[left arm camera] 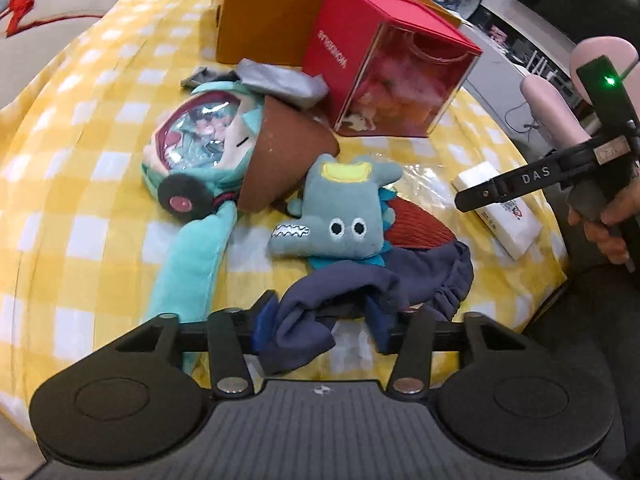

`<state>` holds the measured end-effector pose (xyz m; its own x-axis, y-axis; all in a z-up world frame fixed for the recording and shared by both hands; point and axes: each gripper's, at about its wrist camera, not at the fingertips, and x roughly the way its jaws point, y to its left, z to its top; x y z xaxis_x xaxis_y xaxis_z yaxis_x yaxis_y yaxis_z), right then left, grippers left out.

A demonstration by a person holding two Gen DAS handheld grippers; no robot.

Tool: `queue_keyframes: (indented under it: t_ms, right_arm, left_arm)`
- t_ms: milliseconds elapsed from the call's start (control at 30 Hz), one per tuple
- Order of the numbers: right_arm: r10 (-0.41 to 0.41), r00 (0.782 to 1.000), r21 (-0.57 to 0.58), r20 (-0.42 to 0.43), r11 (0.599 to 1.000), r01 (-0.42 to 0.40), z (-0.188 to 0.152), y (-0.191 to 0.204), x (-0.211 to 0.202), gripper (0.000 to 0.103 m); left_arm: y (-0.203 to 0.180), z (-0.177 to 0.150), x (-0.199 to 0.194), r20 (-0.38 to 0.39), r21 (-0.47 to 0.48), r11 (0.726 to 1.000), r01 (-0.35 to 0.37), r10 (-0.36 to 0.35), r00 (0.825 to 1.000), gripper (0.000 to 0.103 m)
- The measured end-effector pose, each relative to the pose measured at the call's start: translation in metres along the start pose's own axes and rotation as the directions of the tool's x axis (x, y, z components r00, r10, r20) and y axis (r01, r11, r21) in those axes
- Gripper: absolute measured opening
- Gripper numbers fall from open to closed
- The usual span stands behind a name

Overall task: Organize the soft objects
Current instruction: 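Close the right tool on the white packet while the left tool grasps navy cloth, then carry the white packet and navy cloth over the orange box with both tools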

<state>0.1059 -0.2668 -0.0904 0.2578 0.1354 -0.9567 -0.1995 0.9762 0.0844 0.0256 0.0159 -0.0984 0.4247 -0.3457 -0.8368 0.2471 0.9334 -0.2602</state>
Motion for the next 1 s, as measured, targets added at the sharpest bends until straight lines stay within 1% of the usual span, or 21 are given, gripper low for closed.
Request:
queue_keyframes:
  t_ms: [33, 100, 133, 167, 200, 267, 300, 367, 500, 567, 600, 633, 667, 700, 767, 800, 867, 933, 1000]
  right_arm:
    - [0.001, 1.0, 0.002, 0.0, 1.0, -0.001, 0.0, 0.0, 0.0, 0.095]
    - [0.005, 1.0, 0.007, 0.001, 1.0, -0.005, 0.0, -0.001, 0.0, 0.095]
    - [0.006, 1.0, 0.008, 0.001, 1.0, -0.006, 0.001, -0.002, 0.0, 0.093]
    - [0.002, 1.0, 0.01, 0.002, 1.0, -0.002, 0.001, -0.003, -0.001, 0.091]
    - [-0.004, 1.0, 0.016, 0.006, 1.0, 0.004, 0.001, -0.004, -0.003, 0.085]
    - [-0.024, 1.0, 0.036, 0.021, 0.999, 0.023, 0.0, -0.009, -0.007, 0.069]
    - [-0.02, 0.999, 0.052, 0.024, 0.998, 0.019, 0.0, -0.012, -0.009, 0.068]
    - [0.0, 1.0, 0.076, 0.026, 0.997, -0.002, 0.0, -0.018, -0.01, 0.067]
    - [-0.002, 1.0, 0.076, 0.025, 0.997, 0.0, 0.001, -0.017, -0.01, 0.067]
    - [-0.006, 1.0, 0.06, 0.015, 0.998, 0.005, 0.001, -0.013, -0.008, 0.071]
    - [-0.011, 1.0, 0.05, 0.009, 0.999, 0.01, 0.001, -0.01, -0.007, 0.075]
    - [-0.014, 1.0, 0.04, 0.0, 0.999, 0.014, 0.0, -0.008, -0.006, 0.08]
    - [-0.018, 1.0, 0.027, -0.007, 0.999, 0.018, 0.0, -0.005, -0.005, 0.083]
    - [-0.027, 1.0, 0.005, -0.011, 1.0, 0.027, -0.001, -0.001, -0.003, 0.084]
    - [-0.052, 0.999, -0.026, -0.01, 0.998, 0.051, -0.003, 0.005, -0.002, 0.083]
    - [-0.065, 0.998, -0.042, -0.007, 0.997, 0.064, -0.003, 0.007, -0.002, 0.081]
    - [-0.066, 0.998, -0.043, 0.012, 0.997, 0.066, -0.004, 0.006, -0.005, 0.069]
    - [-0.057, 0.998, -0.023, 0.017, 0.998, 0.057, -0.004, 0.002, -0.008, 0.064]
    - [-0.049, 0.999, -0.009, 0.02, 0.999, 0.05, -0.004, 0.0, -0.01, 0.063]
  left_arm:
    - [0.0, -0.001, 0.0, 0.0, 0.008, 1.0, -0.007, 0.007, 1.0, 0.011]
    - [0.0, -0.001, -0.003, -0.007, 0.016, 1.0, -0.027, 0.027, 1.0, 0.007]
    - [0.001, 0.0, -0.006, -0.008, 0.007, 1.0, -0.023, 0.023, 1.0, 0.007]
    - [0.003, 0.002, -0.011, -0.004, -0.01, 1.0, 0.002, -0.003, 1.0, 0.007]
    - [0.005, 0.005, -0.016, 0.0, -0.026, 0.999, 0.036, -0.036, 0.999, 0.007]
    - [0.007, 0.013, -0.032, 0.026, -0.055, 0.991, 0.125, -0.124, 0.992, 0.006]
    - [0.008, 0.017, -0.042, 0.053, -0.067, 0.984, 0.163, -0.16, 0.986, 0.006]
    - [0.01, 0.027, -0.06, 0.113, -0.086, 0.974, 0.21, -0.2, 0.973, 0.006]
    - [0.013, 0.043, -0.089, 0.196, -0.134, 0.956, 0.261, -0.233, 0.953, 0.006]
    - [0.016, 0.048, -0.098, 0.23, -0.149, 0.944, 0.295, -0.257, 0.939, 0.006]
    - [0.016, 0.049, -0.1, 0.239, -0.155, 0.943, 0.295, -0.254, 0.937, 0.006]
    - [0.015, 0.051, -0.1, 0.239, -0.159, 0.945, 0.286, -0.244, 0.94, 0.006]
    - [0.013, 0.052, -0.099, 0.234, -0.162, 0.949, 0.271, -0.23, 0.945, 0.006]
    - [0.012, 0.054, -0.098, 0.23, -0.165, 0.952, 0.257, -0.217, 0.949, 0.006]
    - [0.012, 0.055, -0.096, 0.226, -0.17, 0.953, 0.249, -0.208, 0.952, 0.006]
    - [0.012, 0.055, -0.095, 0.223, -0.172, 0.953, 0.25, -0.21, 0.952, 0.006]
    - [0.011, 0.055, -0.095, 0.229, -0.15, 0.96, 0.235, -0.197, 0.953, 0.007]
    - [0.008, 0.055, -0.095, 0.218, -0.135, 0.971, 0.195, -0.163, 0.962, 0.007]
    - [0.008, 0.053, -0.096, 0.216, -0.128, 0.975, 0.18, -0.15, 0.965, 0.007]
